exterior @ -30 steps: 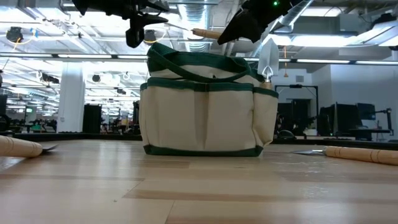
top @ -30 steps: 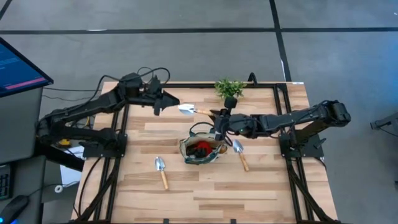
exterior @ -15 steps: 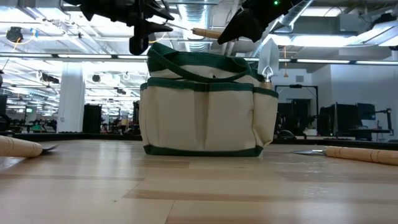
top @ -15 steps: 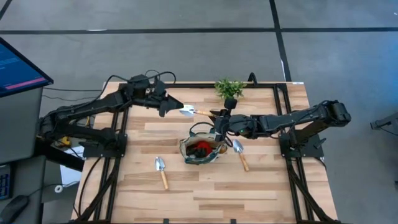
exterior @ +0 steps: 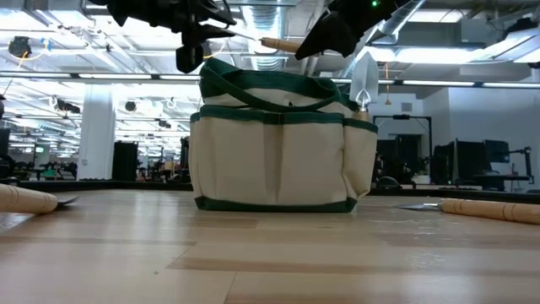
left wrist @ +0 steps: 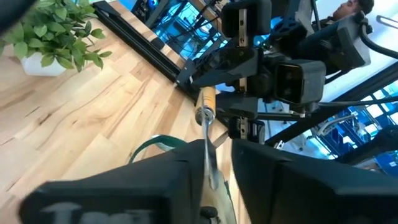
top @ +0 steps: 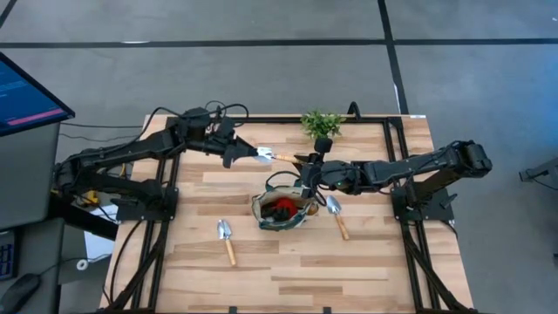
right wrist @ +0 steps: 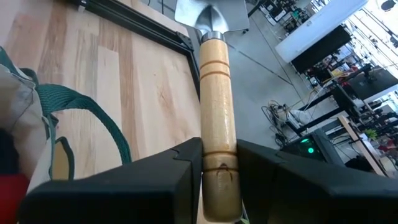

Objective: Pick & Place Garden tools in Gardening bag
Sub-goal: Put the brown trowel into the gardening bag

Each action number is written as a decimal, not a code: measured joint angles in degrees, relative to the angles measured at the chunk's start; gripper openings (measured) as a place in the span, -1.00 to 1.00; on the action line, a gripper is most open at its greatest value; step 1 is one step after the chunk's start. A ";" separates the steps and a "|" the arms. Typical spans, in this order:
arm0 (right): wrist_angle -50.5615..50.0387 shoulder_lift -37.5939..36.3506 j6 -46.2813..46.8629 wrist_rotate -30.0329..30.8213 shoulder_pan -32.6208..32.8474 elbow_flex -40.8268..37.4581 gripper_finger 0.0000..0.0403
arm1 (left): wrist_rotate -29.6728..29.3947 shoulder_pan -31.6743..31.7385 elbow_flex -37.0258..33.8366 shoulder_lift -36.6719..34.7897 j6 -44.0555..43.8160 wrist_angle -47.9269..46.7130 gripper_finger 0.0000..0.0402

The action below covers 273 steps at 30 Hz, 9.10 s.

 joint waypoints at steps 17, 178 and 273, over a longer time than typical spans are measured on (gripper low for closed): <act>0.07 -0.01 -0.44 -0.03 0.02 0.01 -0.60 | 2.33 0.08 -0.02 0.02 6.02 -0.04 -0.99; -27.91 -10.01 21.11 -15.10 -13.37 2.58 -1.00 | -24.20 -18.27 23.69 1.78 31.12 -49.64 -0.55; -40.72 -22.56 74.96 -22.71 12.77 -13.07 -1.00 | -16.17 -18.75 -14.26 -28.74 37.11 -13.29 -0.98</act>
